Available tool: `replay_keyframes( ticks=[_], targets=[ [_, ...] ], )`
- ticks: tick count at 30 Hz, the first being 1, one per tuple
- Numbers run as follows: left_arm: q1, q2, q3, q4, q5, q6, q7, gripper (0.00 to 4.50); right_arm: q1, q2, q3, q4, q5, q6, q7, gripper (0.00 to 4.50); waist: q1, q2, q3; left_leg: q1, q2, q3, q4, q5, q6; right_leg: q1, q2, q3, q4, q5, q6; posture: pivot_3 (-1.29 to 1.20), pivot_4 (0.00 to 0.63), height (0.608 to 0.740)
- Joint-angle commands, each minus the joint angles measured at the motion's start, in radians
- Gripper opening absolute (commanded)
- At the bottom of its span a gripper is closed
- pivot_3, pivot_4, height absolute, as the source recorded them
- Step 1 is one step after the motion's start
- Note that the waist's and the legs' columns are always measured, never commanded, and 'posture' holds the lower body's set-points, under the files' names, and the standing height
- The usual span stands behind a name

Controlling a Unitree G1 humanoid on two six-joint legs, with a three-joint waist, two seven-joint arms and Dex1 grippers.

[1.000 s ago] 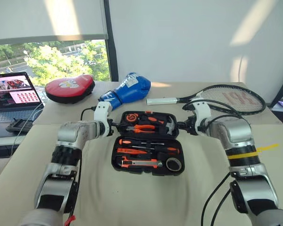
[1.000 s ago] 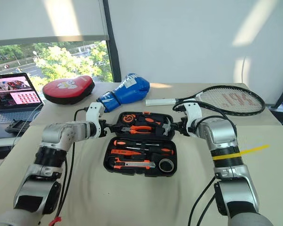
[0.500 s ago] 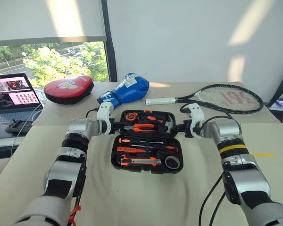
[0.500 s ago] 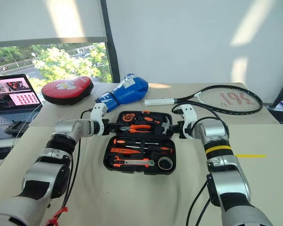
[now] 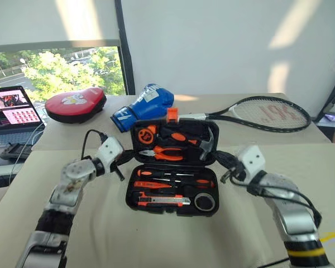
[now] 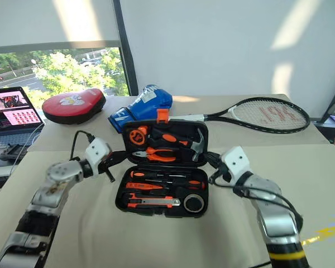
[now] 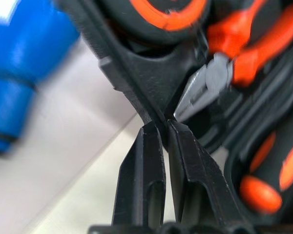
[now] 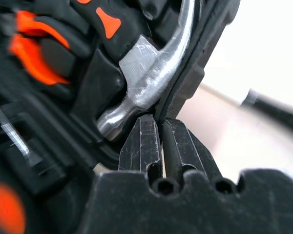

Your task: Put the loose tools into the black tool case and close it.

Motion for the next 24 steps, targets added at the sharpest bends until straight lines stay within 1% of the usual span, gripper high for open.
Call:
replay_keyframes(
  ticks=[1,3,4,8,11,13,14,16,17,18,20,21,22,23,24],
  targets=[
    [0.03,0.018,-0.026,-0.015,0.057,-0.17,-0.003,0.04,0.101,-0.057,0.022,-0.146,-0.032,-0.147,0.066,0.0,0.003,0.0,0.0,0.001,0.001,0.0,0.002,0.0,0.0,0.002,0.0,0.0,0.0,0.0,0.0,0.0,0.15,0.74],
    [0.056,0.037,-0.015,0.003,0.067,-0.222,-0.007,0.04,0.182,-0.091,0.002,-0.17,-0.041,-0.193,0.078,0.0,0.008,0.0,0.0,0.01,0.002,-0.001,0.001,-0.001,0.002,0.013,0.0,0.0,-0.001,0.001,-0.001,0.0,0.15,0.74],
    [0.072,0.046,-0.004,0.007,0.059,-0.218,-0.011,0.04,0.221,-0.115,-0.007,-0.179,-0.058,-0.211,0.084,0.0,0.01,-0.001,0.001,0.014,0.004,-0.001,0.001,-0.002,0.003,0.016,0.0,0.0,-0.001,0.0,-0.001,0.0,0.15,0.74],
    [0.134,0.087,0.031,0.0,0.007,-0.176,-0.056,0.04,0.361,-0.192,-0.053,-0.185,-0.119,-0.239,0.102,0.0,0.009,0.0,0.0,0.016,0.007,0.001,0.002,-0.004,0.005,0.017,0.0,0.003,0.0,0.001,-0.002,0.0,0.15,0.74],
    [0.163,0.116,0.033,-0.011,-0.023,-0.152,-0.095,0.04,0.425,-0.243,-0.062,-0.196,-0.073,-0.195,0.152,0.0,0.011,-0.001,0.0,0.019,0.009,0.002,0.002,-0.005,0.005,0.019,0.001,0.004,0.001,0.001,-0.003,0.0,0.15,0.74],
    [0.177,0.133,0.043,-0.012,-0.056,-0.116,-0.12,0.0,0.447,-0.255,-0.09,-0.224,-0.025,-0.146,0.16,0.79,0.014,-0.001,-0.001,0.02,0.009,0.002,0.002,-0.005,0.006,0.02,0.001,0.004,0.001,0.001,-0.003,0.0,0.15,0.74],
    [0.185,0.143,0.061,-0.013,-0.093,-0.069,-0.134,0.0,0.464,-0.264,-0.108,-0.237,-0.03,-0.136,0.162,1.03,0.015,-0.001,-0.001,0.021,0.009,0.002,0.002,-0.005,0.006,0.02,0.001,0.004,0.0,0.001,-0.003,0.0,0.15,0.74],
    [0.195,0.162,0.092,-0.02,-0.15,0.026,-0.155,0.68,0.499,-0.271,-0.155,-0.277,-0.013,-0.092,0.163,1.68,0.013,-0.001,0.0,0.021,0.01,0.002,0.002,-0.006,0.007,0.02,0.001,0.004,0.0,0.001,-0.004,0.0,0.15,0.74],
    [0.198,0.172,0.105,-0.025,-0.177,0.075,-0.167,0.83,0.524,-0.28,-0.18,-0.297,-0.012,-0.063,0.169,2.03,0.013,-0.002,0.0,0.02,0.011,0.002,0.002,-0.006,0.007,0.02,0.001,0.004,0.0,0.0,-0.004,0.0,0.15,0.74],
    [0.198,0.184,0.121,-0.027,-0.2,0.126,-0.176,1.2,0.57,-0.293,-0.211,-0.328,0.004,-0.024,0.193,2.37,0.015,-0.002,0.0,0.018,0.011,0.002,0.002,-0.006,0.007,0.018,0.002,0.003,0.001,0.0,-0.004,0.0,0.15,0.74],
    [0.192,0.207,0.151,-0.039,-0.266,0.26,-0.209,2.02,0.634,-0.27,-0.282,-0.421,0.141,0.094,0.209,3.06,0.028,-0.002,0.0,0.016,0.011,0.002,0.003,-0.006,0.007,0.016,0.002,0.003,0.001,0.0,-0.004,0.0,0.15,0.74],
    [0.189,0.222,0.162,-0.052,-0.306,0.342,-0.232,2.27,0.652,-0.262,-0.314,-0.471,0.237,0.157,0.214,3.07,0.032,-0.003,0.0,0.015,0.012,0.001,0.004,-0.006,0.007,0.016,0.001,0.002,0.001,0.0,-0.004,0.0,0.15,0.74],
    [0.186,0.239,0.171,-0.075,-0.356,0.43,-0.26,2.71,0.676,-0.267,-0.347,-0.53,0.365,0.224,0.22,3.07,0.034,-0.005,0.001,0.014,0.013,-0.001,0.004,-0.006,0.007,0.016,0.002,0.0,0.001,0.0,-0.004,0.0,0.15,0.74],
    [0.182,0.25,0.184,-0.099,-0.396,0.501,-0.272,3.01,0.693,-0.283,-0.374,-0.581,0.486,0.284,0.226,3.07,0.034,-0.005,0.001,0.013,0.013,-0.001,0.005,-0.006,0.007,0.016,0.002,-0.001,0.001,0.0,-0.005,0.0,0.15,0.74],
    [0.178,0.238,0.216,-0.124,-0.449,0.555,-0.258,3.04,0.677,-0.3,-0.383,-0.612,0.59,0.337,0.211,2.84,0.034,-0.005,0.001,0.013,0.013,-0.002,0.004,-0.006,0.007,0.016,0.001,-0.001,0.001,0.001,-0.005,0.0,0.15,0.74]
  ],
)
